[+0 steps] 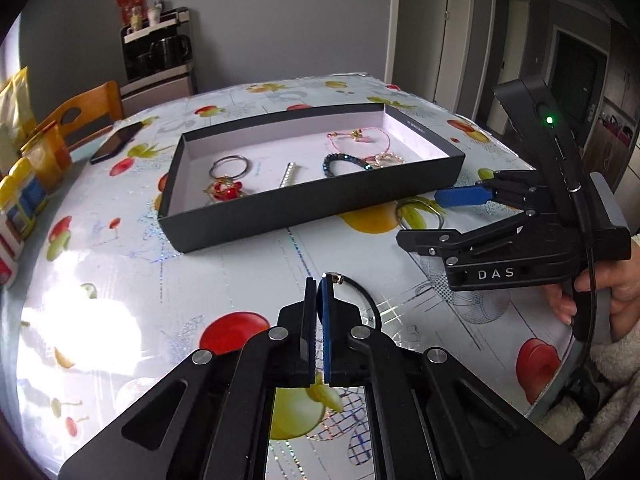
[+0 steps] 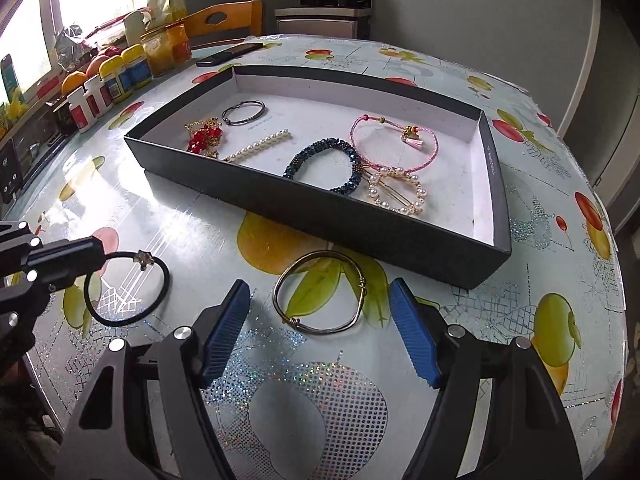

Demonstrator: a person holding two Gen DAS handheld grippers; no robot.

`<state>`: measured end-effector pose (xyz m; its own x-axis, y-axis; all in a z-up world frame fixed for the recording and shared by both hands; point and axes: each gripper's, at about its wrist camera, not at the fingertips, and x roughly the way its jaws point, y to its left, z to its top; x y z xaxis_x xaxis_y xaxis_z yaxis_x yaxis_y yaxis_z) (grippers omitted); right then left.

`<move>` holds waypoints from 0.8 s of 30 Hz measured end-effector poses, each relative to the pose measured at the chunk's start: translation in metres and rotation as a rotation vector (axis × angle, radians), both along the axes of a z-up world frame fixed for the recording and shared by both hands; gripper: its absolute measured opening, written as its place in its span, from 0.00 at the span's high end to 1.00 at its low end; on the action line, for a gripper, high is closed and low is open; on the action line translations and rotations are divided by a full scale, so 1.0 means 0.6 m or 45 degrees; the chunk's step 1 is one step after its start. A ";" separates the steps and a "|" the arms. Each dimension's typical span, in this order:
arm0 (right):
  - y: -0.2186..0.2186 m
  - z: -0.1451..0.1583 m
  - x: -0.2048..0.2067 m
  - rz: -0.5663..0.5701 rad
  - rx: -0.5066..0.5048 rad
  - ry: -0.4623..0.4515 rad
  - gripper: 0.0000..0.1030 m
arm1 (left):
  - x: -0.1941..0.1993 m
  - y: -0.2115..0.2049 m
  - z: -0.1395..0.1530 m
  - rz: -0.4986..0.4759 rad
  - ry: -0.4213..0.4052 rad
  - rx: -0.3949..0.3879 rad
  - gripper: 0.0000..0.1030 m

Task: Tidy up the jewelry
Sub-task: 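Grasp the black hair tie with the left tool while the right tool grasps the silver bangle, then carry the black hair tie and silver bangle into the black box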

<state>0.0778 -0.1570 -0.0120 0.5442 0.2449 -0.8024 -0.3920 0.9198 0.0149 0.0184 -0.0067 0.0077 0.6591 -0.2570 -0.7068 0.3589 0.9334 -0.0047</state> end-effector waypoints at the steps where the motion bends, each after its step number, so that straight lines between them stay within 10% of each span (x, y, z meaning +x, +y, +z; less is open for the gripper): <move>1: 0.001 0.000 0.000 0.001 0.002 0.001 0.32 | 0.000 0.005 0.001 0.008 -0.004 -0.003 0.98; 3: 0.003 0.002 -0.001 0.010 0.004 -0.011 0.53 | 0.001 0.012 0.004 0.015 -0.011 -0.008 0.98; 24: -0.010 0.102 -0.023 0.010 0.074 -0.195 0.53 | 0.022 0.057 0.088 0.003 -0.157 -0.032 0.98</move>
<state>0.0642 -0.1629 0.0494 0.6572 0.2929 -0.6945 -0.4008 0.9161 0.0071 0.0315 0.0273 0.0606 0.7413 -0.2719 -0.6136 0.3557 0.9345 0.0157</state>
